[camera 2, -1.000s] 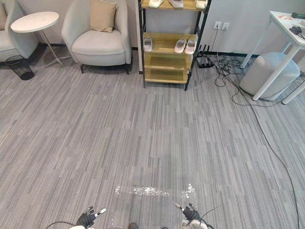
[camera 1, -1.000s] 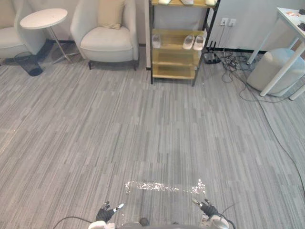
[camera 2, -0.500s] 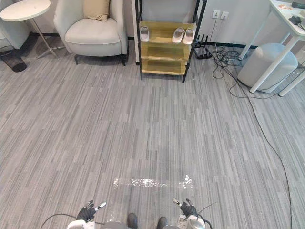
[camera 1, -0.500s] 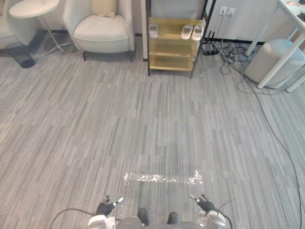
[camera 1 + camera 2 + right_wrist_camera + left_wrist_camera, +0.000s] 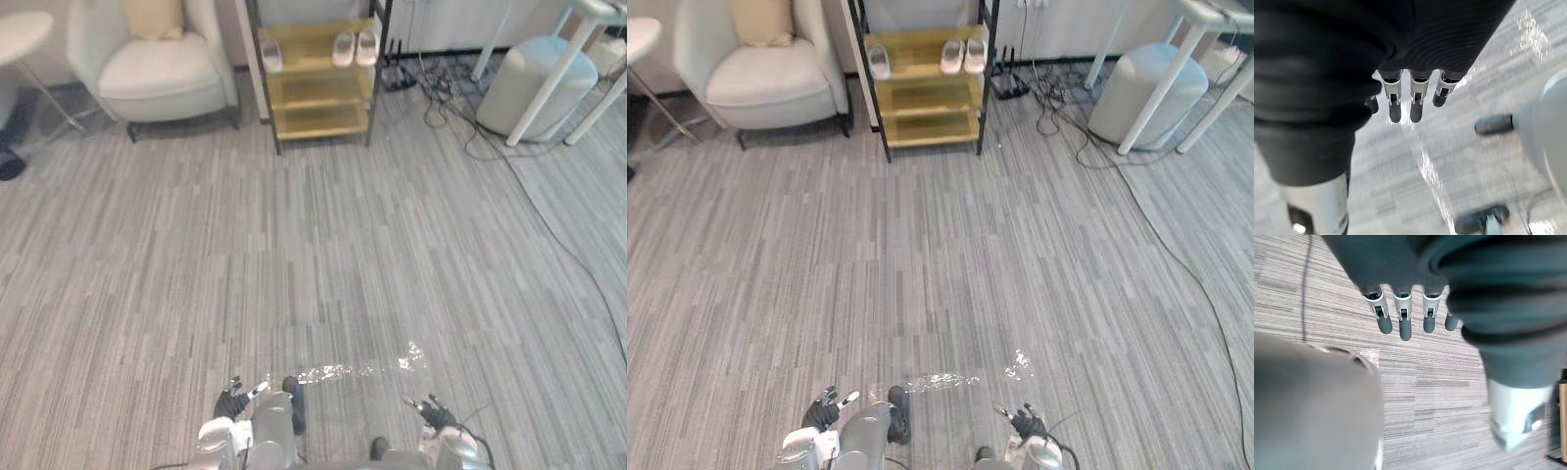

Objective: Organize the slippers on the shoe rack

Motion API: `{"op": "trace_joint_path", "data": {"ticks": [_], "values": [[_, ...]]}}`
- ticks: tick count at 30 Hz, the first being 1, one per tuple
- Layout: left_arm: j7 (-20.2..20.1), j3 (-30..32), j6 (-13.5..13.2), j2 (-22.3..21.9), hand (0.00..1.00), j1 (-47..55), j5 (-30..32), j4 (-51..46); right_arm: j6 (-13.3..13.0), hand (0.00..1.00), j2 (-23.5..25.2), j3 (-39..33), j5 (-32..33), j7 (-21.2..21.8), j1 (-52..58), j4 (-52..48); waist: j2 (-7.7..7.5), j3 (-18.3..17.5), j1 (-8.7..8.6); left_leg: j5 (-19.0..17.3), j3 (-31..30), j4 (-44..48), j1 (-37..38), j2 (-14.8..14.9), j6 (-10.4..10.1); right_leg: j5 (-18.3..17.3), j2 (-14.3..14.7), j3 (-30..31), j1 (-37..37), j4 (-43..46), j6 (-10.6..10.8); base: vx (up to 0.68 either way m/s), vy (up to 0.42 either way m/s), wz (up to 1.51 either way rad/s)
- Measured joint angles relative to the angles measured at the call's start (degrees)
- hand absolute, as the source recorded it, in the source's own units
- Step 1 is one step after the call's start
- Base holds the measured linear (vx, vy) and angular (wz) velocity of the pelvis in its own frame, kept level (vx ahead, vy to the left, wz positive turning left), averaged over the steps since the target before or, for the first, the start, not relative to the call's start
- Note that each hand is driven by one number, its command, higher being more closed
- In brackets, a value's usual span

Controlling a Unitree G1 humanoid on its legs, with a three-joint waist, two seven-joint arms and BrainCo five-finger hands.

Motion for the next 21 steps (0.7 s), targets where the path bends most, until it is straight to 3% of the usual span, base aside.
{"op": "trace_joint_path", "data": {"ticks": [2,3,4,6,7,8,9,10,12,14,15,16,17,18,19,20,21], "values": [[0.0,-0.3,0.34,0.69,0.0,0.19,0.06,0.31,-0.02,0.0,0.48,1.81,-0.63,0.26,-0.87,0.63,-0.43,-0.24,0.28,-1.61,0.74,-0.09,3.35,0.17,0.25,1.3,0.22,-0.19,-3.72,13.65,6.12,0.45,0.139,-0.28],[0.01,-0.89,0.38,1.54,0.0,0.87,0.12,0.28,-0.02,0.0,0.77,2.44,-0.71,0.8,-1.3,0.58,-1.02,-0.49,0.21,-3.0,1.48,-0.46,6.64,0.3,1.35,2.74,-0.04,-2.52,-7.16,24.76,5.98,0.46,0.107,-0.07],[0.02,-2.1,0.57,2.02,0.0,0.89,0.14,0.26,0.0,0.0,0.74,2.39,-0.8,0.98,-1.46,0.57,-1.14,-0.52,0.04,-3.75,1.42,-1.23,8.89,0.35,1.6,2.75,-0.83,-6.32,-9.0,29.51,5.63,0.47,0.063,-0.04],[-0.01,-2.66,1.1,1.96,0.0,0.85,0.13,-0.03,0.05,0.0,0.61,2.3,-1.87,1.0,-1.9,0.62,-0.85,-0.34,0.06,-3.61,1.44,-6.33,14.48,0.45,1.16,0.93,-3.1,-16.9,-11.45,30.61,-0.16,0.55,0.039,0.0],[-0.03,-2.66,1.35,1.74,0.0,0.83,0.13,-0.13,0.04,0.0,0.51,2.29,-2.23,1.02,-2.25,0.61,-0.08,0.11,-0.15,-3.17,1.5,-9.5,17.52,1.0,0.45,-0.77,-3.07,-20.86,-12.49,27.64,-3.77,0.69,-0.002,0.04],[-0.1,-2.67,1.37,1.07,0.0,0.52,0.17,-0.36,0.03,0.0,-0.11,2.25,-2.82,1.0,-2.7,0.43,1.29,0.73,-0.85,-2.69,1.29,-12.97,21.31,2.92,-0.33,-1.98,-1.85,-25.74,-15.38,18.77,-8.06,0.48,-0.016,0.08],[-0.11,-2.67,1.39,1.0,0.0,0.48,0.18,-0.36,0.03,0.0,-0.17,2.23,-2.81,1.0,-2.75,0.41,1.48,0.84,-0.88,-2.69,1.27,-13.2,21.64,3.25,-0.33,-1.86,-1.63,-26.08,-15.88,17.22,-8.42,0.49,-0.065,0.18],[-0.16,-2.77,1.43,0.73,0.0,-0.29,0.22,-0.32,0.04,0.0,-0.52,2.11,-2.81,0.99,-2.82,0.13,1.81,1.03,-1.2,-2.67,0.87,-13.71,22.34,4.13,-0.36,-0.15,-1.37,-27.29,-18.62,10.55,-9.51,0.4,-0.105,0.25],[-0.2,-3.05,1.46,0.21,0.0,-1.26,0.84,0.23,0.12,0.0,-1.55,1.37,-2.78,0.95,-3.01,-1.35,1.82,1.14,-1.55,-2.67,-0.35,-14.89,24.37,4.95,-0.43,8.26,-1.67,-26.51,-22.94,-3.14,-9.1,0.51,-0.181,0.37],[-0.13,-2.85,1.43,0.53,0.0,-0.47,1.48,0.83,0.41,0.0,-1.9,1.39,-2.79,0.95,-0.9,-1.37,-0.17,0.32,-2.1,-3.94,-2.32,-14.7,30.0,4.21,-5.77,18.42,-2.39,-22.37,-21.71,-14.27,-9.46,0.55,-0.276,0.49],[-0.13,-2.38,1.45,0.48,0.0,0.03,1.79,1.51,0.49,0.0,-2.19,1.33,-2.79,0.99,-0.36,-1.43,-0.57,-0.01,-2.56,-4.83,-3.68,-14.03,31.37,4.62,-7.12,24.52,-2.79,-20.86,-21.54,-12.23,-11.56,0.61,-0.345,0.4],[-0.01,-1.87,1.51,-0.96,0.0,-0.34,1.84,2.65,0.7,0.0,-3.57,1.15,-2.8,0.9,-0.84,-1.36,2.69,-0.85,-3.0,-5.32,-5.37,-11.49,31.4,8.32,-7.95,20.8,-1.04,-21.66,-22.57,-6.0,-12.68,0.65,-0.352,0.3],[-0.13,-1.95,1.38,-1.78,0.0,-0.4,2.16,2.63,0.64,0.0,-4.34,1.02,-2.83,0.94,-0.99,-1.39,4.09,-1.63,-3.02,-4.28,-7.35,-6.94,29.09,10.52,-9.06,17.74,-0.19,-22.71,-22.73,-3.86,-13.43,0.79,-0.406,0.14],[-0.13,-1.76,1.26,-2.95,0.0,-0.73,2.31,2.63,0.52,0.0,-4.72,0.57,-2.82,0.93,-1.27,-1.39,5.24,-1.59,-2.7,-0.39,-10.41,3.15,24.46,12.7,-8.68,14.29,1.45,-23.54,-21.71,-2.42,-13.76,0.65,-0.318,0.14],[-0.21,-1.8,1.39,-3.16,0.0,-0.82,2.3,2.76,0.58,0.0,-4.68,0.69,-2.81,0.94,-1.31,-1.27,5.58,-1.22,-2.64,2.34,-11.8,8.29,22.14,13.66,-8.29,13.46,2.21,-23.62,-20.4,-2.88,-13.87,0.59,-0.309,0.04],[-0.38,-1.82,1.41,-3.52,0.0,-0.59,2.29,3.12,0.86,0.0,-4.49,1.45,-2.79,0.87,-1.2,-0.36,5.92,-0.75,-2.37,4.82,-13.25,19.71,17.49,15.36,-8.58,12.33,4.02,-23.71,-16.79,-5.02,-14.07,0.51,-0.26,-0.1],[-0.45,-1.63,1.27,-2.7,0.0,-0.43,2.27,2.45,0.93,0.0,-4.07,1.8,-2.76,0.88,-1.1,0.67,5.45,-0.14,-1.9,2.13,-12.32,30.38,13.17,16.37,-8.07,10.82,5.47,-23.41,-12.08,-7.32,-15.02,0.56,-0.279,-0.14]]}}
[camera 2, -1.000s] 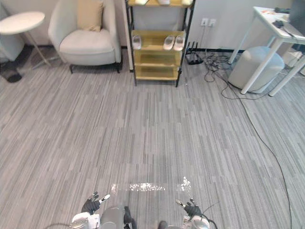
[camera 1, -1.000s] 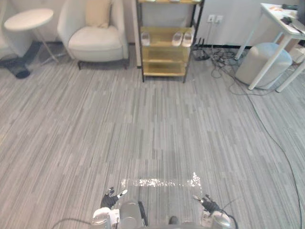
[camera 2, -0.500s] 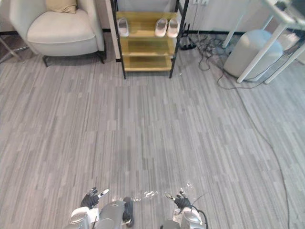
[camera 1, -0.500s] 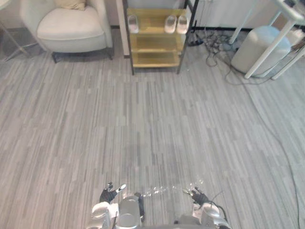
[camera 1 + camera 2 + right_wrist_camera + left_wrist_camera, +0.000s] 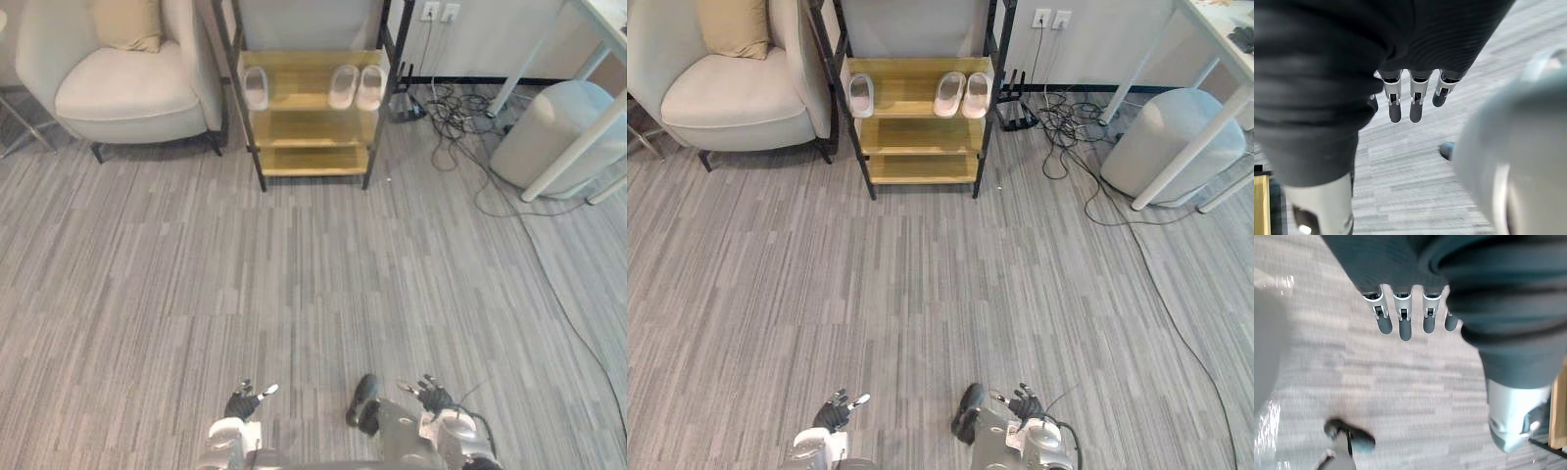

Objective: Organize the slippers on the shoe rack

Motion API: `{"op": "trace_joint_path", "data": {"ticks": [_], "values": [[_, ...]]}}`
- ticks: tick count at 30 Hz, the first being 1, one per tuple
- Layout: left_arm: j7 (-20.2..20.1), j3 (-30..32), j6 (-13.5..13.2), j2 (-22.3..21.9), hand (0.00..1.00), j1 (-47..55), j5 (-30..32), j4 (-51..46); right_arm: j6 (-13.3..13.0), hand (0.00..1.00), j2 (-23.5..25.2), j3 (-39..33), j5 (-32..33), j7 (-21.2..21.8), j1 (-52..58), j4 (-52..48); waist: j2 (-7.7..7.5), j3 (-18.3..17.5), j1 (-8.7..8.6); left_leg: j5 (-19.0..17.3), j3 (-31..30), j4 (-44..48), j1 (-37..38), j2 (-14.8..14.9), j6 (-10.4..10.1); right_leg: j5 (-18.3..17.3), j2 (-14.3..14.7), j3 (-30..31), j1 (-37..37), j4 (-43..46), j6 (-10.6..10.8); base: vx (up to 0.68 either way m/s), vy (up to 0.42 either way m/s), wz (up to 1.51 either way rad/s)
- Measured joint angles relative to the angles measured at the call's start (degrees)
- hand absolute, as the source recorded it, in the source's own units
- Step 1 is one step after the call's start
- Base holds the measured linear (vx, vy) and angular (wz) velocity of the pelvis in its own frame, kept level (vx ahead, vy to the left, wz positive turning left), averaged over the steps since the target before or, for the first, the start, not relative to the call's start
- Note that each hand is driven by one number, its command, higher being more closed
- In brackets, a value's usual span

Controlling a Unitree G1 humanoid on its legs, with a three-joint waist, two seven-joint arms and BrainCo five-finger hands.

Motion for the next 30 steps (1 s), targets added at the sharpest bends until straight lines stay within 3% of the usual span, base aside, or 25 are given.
{"op": "trace_joint_path", "data": {"ticks": [1,2,3,5,6,7,8,9,10,11,13,15,16,17,18,19,21,23,24,25,26,27,28,29,30], "values": [[0.0,0.03,-0.04,0.62,0.0,-0.1,-0.02,-0.08,-0.01,0.0,0.19,-0.03,0.05,-0.01,-0.05,0.0,-0.5,0.42,0.02,-1.39,0.93,2.82,-1.86,-0.36,0.33,-0.58,0.21,0.06,2.36,-0.98,0.08,0.53,-0.234,-0.1],[0.03,-0.12,-0.12,1.4,0.0,-0.07,-0.11,-0.72,-0.14,0.0,1.21,-0.33,0.25,-0.03,-0.3,-0.08,-1.99,0.92,0.0,-3.45,3.84,3.46,-6.03,-1.56,1.47,-0.95,0.24,0.18,6.33,-3.09,0.6,0.41,-0.174,0.01],[0.03,-0.09,-0.16,1.5,0.0,-0.06,-0.13,-1.19,-0.16,0.0,1.38,-0.49,0.56,-0.04,-0.31,-0.08,-2.25,1.05,0.04,-3.88,5.08,2.41,-7.6,-2.02,2.14,-0.84,0.3,0.25,7.41,-3.92,0.78,0.39,-0.121,-0.05],[0.02,0.44,-0.56,1.78,0.0,-0.1,-0.61,-2.35,-0.14,0.0,1.46,-0.66,1.26,-0.23,-1.1,-0.09,-2.63,1.27,0.9,-5.23,8.98,-8.01,-13.0,-4.95,2.91,-0.71,0.4,1.4,9.86,-6.83,1.1,0.39,-0.02,-0.25],[0.07,1.51,-0.94,1.43,0.0,-0.32,-1.1,-3.05,-0.18,0.0,1.94,-1.45,1.5,-0.39,-2.06,-0.09,-3.18,1.68,1.23,-3.74,10.59,-22.77,-14.34,-8.83,3.65,-0.67,-0.52,2.18,11.2,-8.41,2.64,0.39,0.081,-0.26],[0.13,1.67,-0.95,1.22,0.0,-0.29,-1.12,-3.06,-0.21,0.0,2.08,-1.92,1.86,-0.43,-2.31,-0.1,-3.23,1.7,1.35,-1.72,10.81,-29.79,-14.23,-10.48,3.93,-0.92,-0.83,2.3,11.62,-8.9,3.36,0.48,0.153,-0.31],[0.21,2.09,-1.04,0.98,0.0,-0.29,-1.29,-3.18,-0.25,0.0,2.11,-2.47,2.25,-0.54,-2.55,-0.1,-3.27,1.84,2.31,6.76,10.46,-37.65,-13.31,-12.57,5.37,-1.33,-1.18,3.32,12.88,-9.46,5.05,0.33,0.13,-0.39],[0.29,2.19,-1.07,1.02,0.0,-0.04,-1.33,-3.18,-0.26,0.0,2.75,-2.27,2.24,-0.59,-2.49,-0.1,-4.21,1.69,3.34,12.45,10.85,-40.93,-11.12,-14.03,6.89,-1.34,-1.39,4.96,13.98,-10.63,6.1,0.42,0.106,-0.28],[0.3,2.34,-1.04,1.64,0.0,-0.08,-1.27,-3.2,-0.33,0.0,3.83,-2.02,2.21,-0.55,-2.64,-0.29,-5.61,1.28,3.47,12.73,11.25,-41.46,-10.51,-15.41,7.49,-1.06,-2.44,5.16,14.76,-12.21,7.04,0.4,0.045,-0.04],[0.26,2.84,-0.98,2.07,0.0,-0.53,-1.44,-3.3,-0.36,0.0,4.56,-1.98,2.16,-0.55,-2.82,-0.27,-7.03,1.74,3.33,10.59,11.44,-38.79,-10.96,-15.89,8.74,-1.0,-3.18,5.06,16.12,-13.46,7.81,0.45,0.026,0.18],[0.22,4.96,-0.99,2.26,0.0,-0.71,-2.06,-3.32,-0.46,0.0,4.63,-0.51,2.15,-0.49,-3.14,-0.32,-7.71,1.84,4.18,6.08,11.7,-32.55,-11.03,-14.81,9.73,-0.74,-2.94,5.36,18.57,-13.45,8.24,0.34,0.026,-0.11],[0.25,6.33,-0.98,2.68,0.0,-0.04,-2.28,-3.28,-1.05,0.0,4.52,1.69,2.14,-0.31,-3.07,-0.14,-7.29,1.62,4.87,1.03,12.79,-27.87,-9.15,-12.01,10.23,-2.58,-3.33,7.02,16.74,-3.01,11.14,0.27,0.079,-0.42],[0.15,6.14,-0.87,3.09,0.0,0.52,-2.28,-3.21,-1.16,0.0,4.55,2.38,2.07,-0.04,-2.91,-0.24,-7.08,1.33,4.93,-1.58,12.76,-27.57,-7.69,-11.03,9.25,-4.04,-4.21,7.83,13.81,6.15,13.4,0.33,0.128,-0.14],[0.1,5.21,-0.71,3.98,0.0,0.54,-2.26,-3.29,-0.99,0.0,4.85,2.59,1.97,0.08,-2.47,-0.1,-9.17,0.8,4.54,-3.1,12.4,-27.3,-6.62,-11.79,9.27,-4.28,-7.87,8.74,8.68,19.22,16.26,0.33,0.119,0.11],[0.08,4.96,-0.61,4.6,0.0,0.54,-2.32,-3.37,-0.81,0.0,4.83,2.65,1.85,0.09,-2.0,-0.01,-9.83,0.74,4.36,-3.64,12.12,-27.17,-6.0,-12.32,9.51,-3.24,-9.2,9.19,7.22,23.28,17.82,0.35,0.08,0.35],[0.08,3.84,-0.3,4.91,0.0,0.62,-2.3,-3.42,-0.57,0.0,4.62,2.71,1.56,0.05,-1.01,0.01,-10.0,0.82,4.09,-5.05,11.24,-27.43,-4.34,-13.05,9.84,0.19,-10.72,9.95,5.59,29.03,18.93,0.32,0.063,0.42],[0.21,3.54,0.09,4.92,0.0,1.16,-2.26,-3.36,-0.35,0.0,4.81,2.27,1.03,0.18,-0.15,0.35,-9.69,0.98,3.89,-6.19,10.32,-29.85,-0.16,-13.84,9.87,-4.89,-11.28,9.23,3.91,32.54,16.36,0.31,0.049,0.33],[0.18,2.78,0.14,4.32,0.0,1.07,-2.26,-3.32,-0.35,0.0,4.46,2.13,1.01,0.42,-0.73,0.18,-8.7,1.09,3.28,-6.57,8.41,-34.02,2.59,-14.66,10.05,-9.98,-10.53,4.79,-0.71,25.68,10.45,0.29,0.008,0.35],[0.18,2.33,0.17,3.95,0.0,0.91,-2.25,-3.28,-0.34,0.0,4.09,2.11,1.02,0.51,-0.76,-0.12,-7.88,1.18,2.94,-6.55,7.42,-34.83,2.94,-14.52,10.01,-10.03,-9.77,3.87,-2.42,22.2,9.86,0.32,-0.038,0.68],[0.13,1.67,0.22,3.29,0.0,0.79,-2.23,-3.2,-0.38,0.0,3.51,2.01,1.02,0.56,-0.7,-0.22,-6.7,1.37,2.18,-6.37,5.84,-36.03,3.78,-14.21,9.71,-9.23,-8.87,3.5,-4.83,16.12,9.28,0.38,-0.073,0.77],[0.11,1.41,0.22,2.71,0.0,0.8,-2.22,-3.11,-0.44,0.0,2.62,1.74,1.03,0.57,-0.76,-0.76,-6.47,1.47,2.02,-5.99,4.93,-37.42,5.55,-14.38,8.8,-6.29,-8.37,3.91,-5.97,9.53,9.52,0.53,-0.126,1.03],[0.06,1.45,0.2,2.37,0.0,1.19,-2.15,-2.85,-0.33,0.0,1.92,1.74,1.02,0.58,0.0,-0.75,-5.99,1.73,2.0,-6.83,3.1,-38.43,8.5,-14.68,6.82,-0.57,-7.63,5.9,-6.08,0.51,9.5,0.49,-0.14,0.86],[0.03,1.66,0.18,2.37,0.0,1.71,-2.31,-2.83,-0.29,0.0,1.9,1.76,1.03,0.57,0.22,-0.72,-6.13,1.65,2.01,-7.7,2.34,-38.46,9.75,-14.66,5.47,1.94,-7.15,7.02,-6.12,-1.9,9.52,0.51,-0.212,0.95],[0.17,2.05,0.12,2.88,0.0,2.31,-2.16,-2.74,-0.22,0.0,2.18,1.83,1.03,0.73,1.07,-0.81,-7.22,0.72,1.95,-9.36,0.35,-37.97,10.94,-14.81,3.51,6.78,-6.46,9.81,-6.55,-2.82,7.63,0.53,-0.267,1.11],[0.1,1.92,0.16,2.33,0.0,2.26,-1.78,-1.93,-0.16,0.0,1.34,1.64,1.0,1.14,1.46,-1.56,-5.05,-0.86,1.27,-10.49,-3.15,-36.35,11.33,-12.37,2.51,7.99,-4.93,9.16,-6.72,2.22,5.27,0.55,-0.276,1.03]]}}
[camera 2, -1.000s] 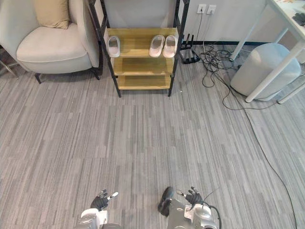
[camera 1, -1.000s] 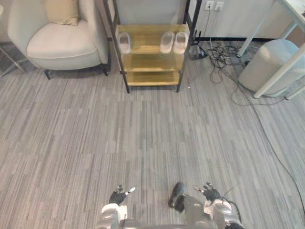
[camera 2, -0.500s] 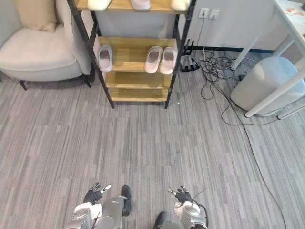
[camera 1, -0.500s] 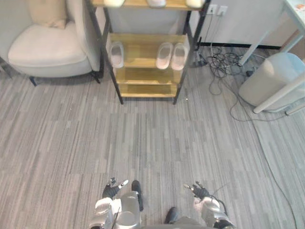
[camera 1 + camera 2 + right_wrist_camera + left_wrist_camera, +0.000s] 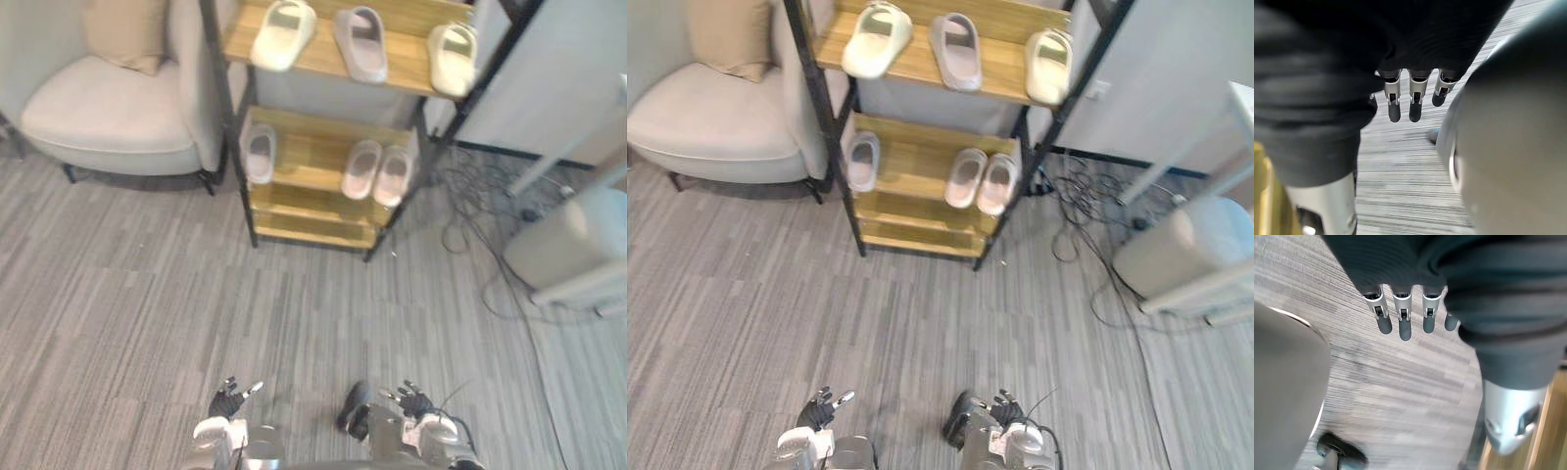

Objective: Organize the slippers on the shoe rack

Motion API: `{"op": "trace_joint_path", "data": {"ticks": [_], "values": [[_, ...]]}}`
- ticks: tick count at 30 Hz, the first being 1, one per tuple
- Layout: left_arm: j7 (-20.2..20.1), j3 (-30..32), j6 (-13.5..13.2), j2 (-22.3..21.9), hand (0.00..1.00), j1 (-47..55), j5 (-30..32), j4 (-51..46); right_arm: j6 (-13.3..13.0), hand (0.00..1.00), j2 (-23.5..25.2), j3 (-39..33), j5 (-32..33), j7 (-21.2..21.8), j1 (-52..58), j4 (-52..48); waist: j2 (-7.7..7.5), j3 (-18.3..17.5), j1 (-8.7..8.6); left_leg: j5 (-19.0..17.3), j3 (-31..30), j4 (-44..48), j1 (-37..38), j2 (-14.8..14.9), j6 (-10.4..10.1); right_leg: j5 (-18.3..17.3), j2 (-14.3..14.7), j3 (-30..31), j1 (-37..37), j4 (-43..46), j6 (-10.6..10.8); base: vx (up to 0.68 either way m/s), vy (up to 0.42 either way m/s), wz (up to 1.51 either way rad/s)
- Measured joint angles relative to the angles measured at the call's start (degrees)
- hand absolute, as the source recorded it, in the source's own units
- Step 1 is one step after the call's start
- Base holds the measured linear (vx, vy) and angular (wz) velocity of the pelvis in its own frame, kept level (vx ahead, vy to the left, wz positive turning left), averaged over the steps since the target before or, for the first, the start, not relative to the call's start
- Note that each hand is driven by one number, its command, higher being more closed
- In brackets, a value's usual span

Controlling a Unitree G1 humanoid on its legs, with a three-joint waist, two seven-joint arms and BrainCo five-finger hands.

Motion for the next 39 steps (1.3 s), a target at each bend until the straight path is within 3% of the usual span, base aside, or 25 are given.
{"op": "trace_joint_path", "data": {"ticks": [2,3,5,7,8,10,11,12,14,17,19,20,21,24,27,29,30,31,33,35,37,39], "values": [[-0.17,-0.1,-0.04,-1.32,0.0,0.33,0.82,0.33,-0.43,0.0,-0.99,-0.31,0.02,0.03,-0.34,-0.63,1.82,-1.06,0.07,1.3,-0.38,7.68,-3.57,2.76,-2.21,-3.21,1.39,-2.04,1.22,0.81,-1.25,0.64,-0.28,0.5],[-0.14,0.48,-0.02,-2.6,0.0,-0.06,0.85,0.81,-0.66,0.0,-1.85,-0.53,0.05,0.02,-0.46,-0.52,3.54,-0.86,0.19,5.51,-0.03,18.54,-8.14,5.19,-4.8,-4.26,3.33,-2.96,4.61,-1.47,-1.83,0.57,-0.232,0.16],[-0.23,0.22,-0.06,-2.3,0.0,-0.43,1.1,0.97,-0.43,0.0,-1.42,-0.49,0.2,-0.01,0.09,0.11,3.49,-0.68,0.43,5.46,3.03,28.31,-11.94,7.48,-4.31,-4.28,3.97,-3.14,9.71,-5.61,-1.84,0.42,-0.143,0.08],[-0.22,-0.08,-0.31,-1.69,0.0,-0.55,1.15,0.71,-0.39,0.0,-0.99,-1.03,0.28,-0.08,1.21,0.04,2.36,-0.13,0.41,2.75,9.46,32.02,-15.01,8.07,-1.83,-4.27,3.02,-3.22,15.71,-9.55,-1.8,0.44,-0.074,0.18],[-0.21,-0.09,-0.41,-1.46,0.0,-0.71,1.04,0.05,-0.4,0.0,-0.94,-1.82,1.3,-0.28,1.31,-0.08,1.95,-0.19,0.41,1.76,12.65,28.6,-19.07,7.74,0.0,-4.29,2.15,-3.45,17.49,-11.38,-1.55,0.26,0.025,0.11],[-0.2,-0.1,-0.43,-1.42,0.0,-0.97,0.96,-0.45,-0.5,0.0,-0.89,-2.11,1.42,-0.63,0.83,-0.34,1.84,-0.1,0.42,1.85,13.04,21.7,-22.02,6.78,0.4,-4.2,1.43,-3.46,17.96,-12.49,0.41,0.18,0.143,0.02],[-0.17,-0.11,-0.43,-1.52,0.0,-1.23,0.65,-0.47,-0.52,0.0,-0.88,-2.12,1.44,-0.91,0.72,-0.35,2.28,-0.11,0.43,4.62,12.4,11.44,-23.3,5.63,0.81,-4.28,1.17,-3.42,18.12,-12.82,2.13,0.19,0.237,-0.07],[-0.13,0.09,-0.44,-1.82,0.0,-1.25,0.45,-0.31,-0.53,0.0,-1.14,-2.14,1.42,-1.12,0.6,-0.34,2.77,-0.1,0.57,12.11,11.32,5.48,-22.88,4.73,0.88,-4.52,1.22,-2.98,18.49,-13.02,3.58,0.21,0.258,-0.08],[-0.07,-0.36,-0.42,0.31,0.0,-1.8,0.67,-0.18,-0.61,0.0,2.24,-1.6,1.35,-1.1,0.33,-0.61,-1.79,0.22,0.78,13.31,13.36,0.53,-19.81,0.23,1.99,-4.14,-1.73,-3.32,19.5,-14.68,5.39,0.25,0.191,0.09],[-0.11,-0.35,-0.2,1.98,0.0,-2.18,0.66,-0.07,-0.66,0.0,3.31,-1.58,1.27,-1.1,-0.24,-0.54,-3.41,0.23,0.96,12.51,13.85,1.8,-19.43,-1.0,3.21,-4.04,-2.53,-2.76,20.64,-15.58,5.29,0.18,0.074,0.09],[-0.12,-0.28,-0.2,2.52,0.0,-2.01,0.66,0.23,-1.03,0.0,3.18,-1.61,1.18,-1.11,-0.52,-0.58,-2.97,0.73,1.16,9.94,14.02,2.96,-17.61,-0.66,3.04,-4.78,-2.67,-2.62,20.93,-12.29,6.09,0.12,0.048,-0.29],[-0.12,0.03,-0.17,2.6,0.0,-2.03,0.64,0.77,-1.07,0.0,3.12,-1.59,1.14,-1.1,-1.16,-0.5,-2.37,1.16,1.23,8.42,14.63,3.55,-16.68,0.39,2.71,-6.47,-3.04,-1.78,19.1,-6.81,6.17,0.05,0.063,-0.7],[-0.15,-0.07,-0.15,2.72,0.0,-1.81,0.65,0.9,-1.03,0.0,3.14,-1.31,1.08,-1.07,-1.46,-0.46,-2.15,1.21,1.24,7.3,16.65,3.49,-15.07,1.65,2.56,-7.34,-4.67,-0.76,13.32,4.95,6.19,0.05,0.063,-0.69],[-0.16,-0.63,-0.07,3.0,0.0,-1.86,0.64,0.88,-0.88,0.0,3.15,-0.2,1.07,-1.07,-0.99,-0.46,-3.07,1.3,0.34,6.76,16.99,3.49,-14.37,0.89,2.81,-7.32,-7.5,-1.41,9.21,13.06,6.14,0.03,0.033,-0.19],[-0.16,-0.82,-0.04,2.44,0.0,-1.72,0.65,0.85,-0.72,0.0,2.97,0.18,1.01,-1.06,0.26,-0.55,-3.27,1.16,-0.3,6.85,16.65,2.13,-13.57,-0.36,3.24,-7.78,-8.78,-3.16,10.23,12.09,4.87,0.08,-0.001,0.07],[-0.17,-1.12,-0.04,2.64,0.0,-1.7,0.65,0.97,-0.65,0.0,3.22,0.46,1.0,-0.83,0.21,-0.47,-2.95,1.17,-0.38,7.84,16.27,0.37,-13.09,-0.77,3.57,-10.25,-6.37,-3.76,11.28,4.03,3.99,0.09,-0.035,0.08],[-0.21,-1.12,0.01,2.69,0.0,-1.73,0.73,0.97,-0.62,0.0,3.16,0.43,0.97,-0.77,0.27,-0.46,-3.19,1.13,-0.42,7.85,15.64,0.49,-13.22,-1.56,3.55,-8.47,-5.1,-3.68,12.01,-0.41,2.81,0.07,-0.083,0.33],[-0.2,-1.08,0.07,2.54,0.0,-1.75,0.76,1.11,-0.52,0.0,2.65,0.26,0.85,-0.71,0.46,-0.31,-3.42,0.76,-0.57,7.83,14.8,0.6,-12.98,-2.41,3.52,-9.0,-5.3,-4.72,13.74,-2.59,3.83,0.1,-0.099,0.36],[-0.16,-1.03,0.02,1.17,0.0,-1.34,0.78,1.19,-0.51,0.0,2.12,0.16,0.44,-0.68,0.53,-0.28,-1.68,0.18,-0.62,8.03,12.91,0.37,-13.02,-2.47,3.21,-8.37,-3.77,-4.8,15.62,-6.2,4.42,0.12,-0.098,0.21],[-0.2,-1.02,-0.02,0.79,0.0,-1.32,0.78,1.8,-0.5,0.0,2.25,0.17,0.01,-0.35,0.74,-0.25,-0.52,-0.24,-0.62,8.11,12.06,0.38,-13.02,-1.83,2.97,-8.13,-2.56,-5.43,17.0,-7.99,4.44,0.08,-0.091,0.09],[-0.25,-1.1,-0.09,0.54,0.0,-1.35,0.77,1.96,-0.51,0.0,2.26,0.15,0.04,-0.05,1.15,-0.22,-0.31,-0.26,-0.76,8.0,11.51,1.95,-13.29,-0.86,2.8,-8.18,-1.6,-5.87,18.26,-8.86,4.36,0.08,-0.103,0.05],[-0.27,-1.13,-0.21,0.54,0.0,-1.67,0.77,1.93,-0.69,0.0,2.12,0.1,0.1,-0.06,1.47,-0.26,0.18,-0.2,-1.05,7.06,10.22,9.44,-16.51,1.51,1.38,-8.08,0.04,-6.33,19.83,-10.5,4.17,0.03,-0.085,0.04]]}}
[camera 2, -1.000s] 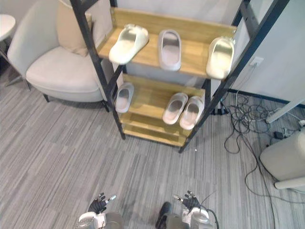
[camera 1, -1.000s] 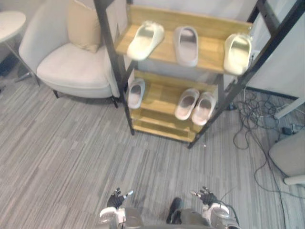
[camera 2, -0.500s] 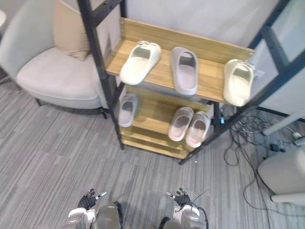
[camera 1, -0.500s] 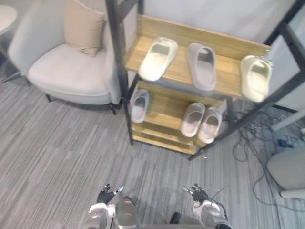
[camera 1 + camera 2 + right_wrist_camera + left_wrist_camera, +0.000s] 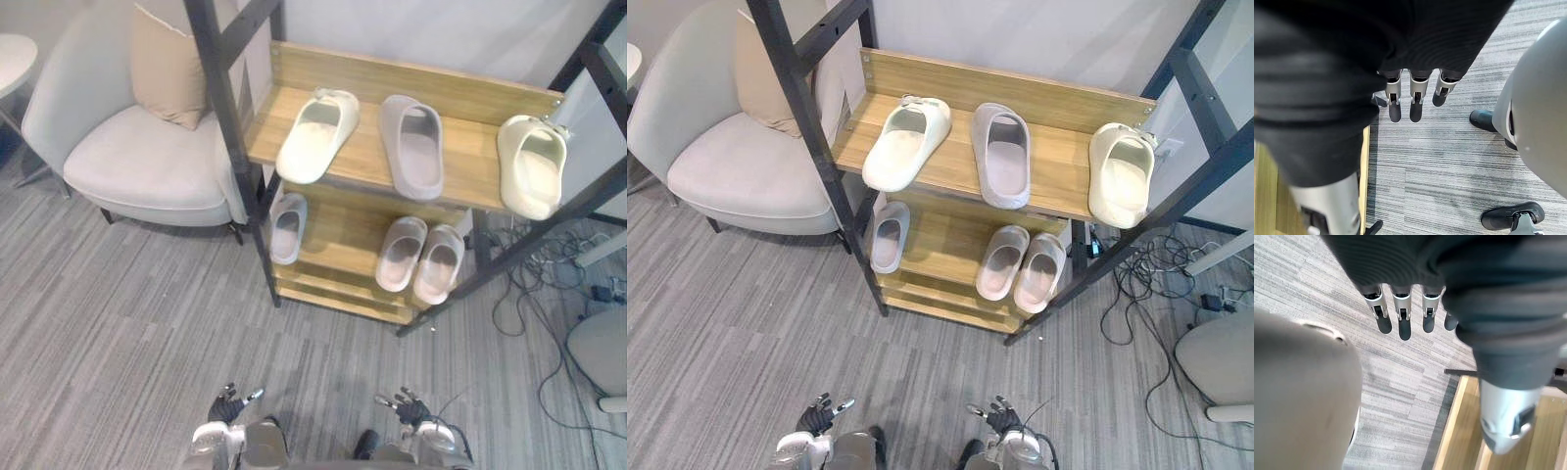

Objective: Organize the slippers on the shoe rack

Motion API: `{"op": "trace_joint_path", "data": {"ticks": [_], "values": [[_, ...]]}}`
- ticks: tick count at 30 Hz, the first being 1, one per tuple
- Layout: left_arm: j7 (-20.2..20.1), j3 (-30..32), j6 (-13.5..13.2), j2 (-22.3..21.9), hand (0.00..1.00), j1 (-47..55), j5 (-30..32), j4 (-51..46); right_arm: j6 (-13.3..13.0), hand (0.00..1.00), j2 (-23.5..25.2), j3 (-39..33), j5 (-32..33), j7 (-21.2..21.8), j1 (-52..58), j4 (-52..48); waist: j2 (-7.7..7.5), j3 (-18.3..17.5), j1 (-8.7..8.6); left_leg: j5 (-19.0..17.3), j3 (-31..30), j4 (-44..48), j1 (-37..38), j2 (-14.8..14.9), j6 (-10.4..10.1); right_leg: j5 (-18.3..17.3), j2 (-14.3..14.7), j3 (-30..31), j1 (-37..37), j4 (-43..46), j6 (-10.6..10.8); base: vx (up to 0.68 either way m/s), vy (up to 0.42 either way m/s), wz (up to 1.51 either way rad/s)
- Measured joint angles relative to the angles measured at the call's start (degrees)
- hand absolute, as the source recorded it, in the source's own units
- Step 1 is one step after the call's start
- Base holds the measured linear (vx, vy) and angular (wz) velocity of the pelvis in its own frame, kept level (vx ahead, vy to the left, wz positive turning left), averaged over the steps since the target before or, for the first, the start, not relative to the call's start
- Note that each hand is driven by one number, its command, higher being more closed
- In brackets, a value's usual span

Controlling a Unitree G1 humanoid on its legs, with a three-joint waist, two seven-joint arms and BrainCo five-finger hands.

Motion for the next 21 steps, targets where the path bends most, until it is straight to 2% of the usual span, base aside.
{"op": "trace_joint_path", "data": {"ticks": [1,3,6,7,8,9,10,11,14,15,16,17,18,20,21], "values": [[0.0,-0.03,-0.03,0.12,0.0,-0.07,-0.05,-0.08,-0.07,0.0,-0.11,0.0,0.02,-0.02,0.09,0.04,0.1,0.07,0.03,0.02,-0.52,4.87,-2.03,1.24,-0.01,0.05,0.85,0.07,0.71,-0.61,-0.13,0.02,-0.049,-0.05],[0.04,-1.11,-0.15,-0.07,0.0,-0.13,-0.17,-0.47,-0.27,0.0,-0.99,-0.05,0.08,-0.14,0.27,-0.04,1.62,0.84,0.12,0.37,-1.2,12.6,-3.71,3.95,-0.52,0.1,2.71,1.05,3.43,-1.97,-0.2,0.02,0.01,-0.2],[0.03,-1.65,-0.17,0.08,0.0,-0.23,-0.17,-0.91,-0.38,0.0,-1.18,-0.07,0.08,-0.31,0.63,-0.31,1.62,0.77,0.29,1.77,-0.68,13.96,-3.78,4.4,-2.48,1.02,2.57,2.15,4.2,-3.6,-0.58,0.03,0.032,-0.24],[0.05,-1.59,-0.27,0.32,0.0,-0.32,-0.27,-0.99,-0.35,0.0,-0.74,-0.12,0.12,-0.54,0.67,-0.35,1.27,1.0,0.39,0.94,-0.18,13.59,-4.72,3.79,-2.06,1.59,1.59,2.26,4.21,-4.44,-0.55,0.04,0.059,-0.16],[0.08,-1.76,-0.17,-0.15,0.0,-0.5,-0.27,-0.93,-0.38,0.0,-1.04,-0.66,0.13,-0.83,0.49,-0.6,1.32,0.97,0.25,-0.06,-0.43,7.12,-4.24,2.11,-1.86,2.07,1.31,2.35,3.66,-4.74,-0.46,0.02,0.1,-0.08],[0.04,-2.01,-0.07,-1.11,0.0,-0.45,-0.26,-0.84,-0.35,0.0,-1.66,-1.85,0.13,-1.01,1.02,-0.45,2.52,0.49,-0.11,0.86,-1.02,0.93,-3.37,1.2,-1.14,2.27,1.54,2.24,3.04,-4.88,-0.02,0.04,0.087,0.06],[0.08,-2.19,-0.11,-1.46,0.0,-0.48,-0.18,-0.59,-0.22,0.0,-1.86,-2.57,0.1,-1.26,1.03,-0.22,2.44,0.42,-0.02,0.89,-1.16,-4.51,-0.83,-0.14,-1.13,2.91,1.32,2.68,2.71,-5.97,0.4,0.04,0.068,0.01],[0.14,-2.21,-0.14,-1.11,0.0,-0.51,-0.18,-0.37,-0.17,0.0,-1.41,-2.34,0.06,-1.12,0.84,-0.24,1.51,0.56,0.03,1.63,-0.8,-7.14,-0.27,-1.33,-0.52,3.25,0.64,3.08,1.84,-6.3,0.61,0.05,0.038,-0.01],[0.15,-1.67,-0.01,0.35,0.0,-0.5,-0.6,0.14,-0.11,0.0,-0.51,-2.22,-0.04,-1.03,0.92,-0.4,0.5,0.68,0.73,1.82,0.35,-7.11,0.72,-1.69,-0.46,3.51,0.24,3.94,2.35,-6.48,0.64,0.02,0.029,-0.16],[0.13,-1.62,0.0,0.47,0.0,-0.43,-0.65,0.15,-0.14,0.0,-0.45,-2.2,-0.07,-1.01,0.82,-0.45,0.38,0.67,0.93,1.75,0.72,-7.23,1.38,-1.65,-0.38,2.91,-0.03,4.64,1.87,-5.04,0.68,0.02,0.024,-0.32],[0.12,-1.57,0.01,0.67,0.0,-0.37,-0.65,0.15,-0.15,0.0,-0.41,-2.2,-0.08,-1.02,0.58,-0.5,0.27,0.64,1.1,1.04,1.71,-7.71,2.01,-1.64,-0.03,0.85,-0.8,5.53,0.03,-1.11,0.83,-0.01,0.053,-0.43],[0.06,-1.51,0.0,0.6,0.0,-0.38,-0.96,0.1,-0.14,0.0,-0.3,-2.17,-0.17,-1.03,0.04,-0.46,-0.05,0.82,1.2,-0.22,2.44,-8.06,2.49,-1.81,0.35,-1.72,-2.36,6.41,-3.14,5.43,1.14,-0.03,0.052,-0.45],[0.04,-1.55,0.04,0.47,0.0,-0.44,-1.11,0.15,-0.1,0.0,-0.22,-2.13,-0.43,-0.99,-0.3,-0.39,-0.29,0.9,1.17,-1.01,2.85,-8.03,2.7,-1.98,0.16,-2.76,-3.56,7.0,-5.8,10.77,1.47,-0.05,0.057,-0.46],[0.04,-1.67,0.03,0.5,0.0,-0.47,-1.15,0.1,-0.08,0.0,-0.21,-2.1,-1.19,-0.96,-0.8,-0.62,-0.63,1.06,0.97,-1.29,3.56,-8.06,3.02,-2.2,0.44,-2.69,-5.75,7.83,-11.19,21.22,1.41,-0.04,0.031,-0.23],[0.04,-1.71,0.08,1.03,0.0,-0.41,-1.17,0.15,-0.07,0.0,0.0,-1.96,-1.2,-0.89,-0.83,-0.61,-1.57,1.11,0.47,-1.41,3.32,-8.0,3.97,-2.71,0.71,-2.69,-7.3,7.51,-12.27,24.92,1.39,0.0,0.013,0.1]]}}
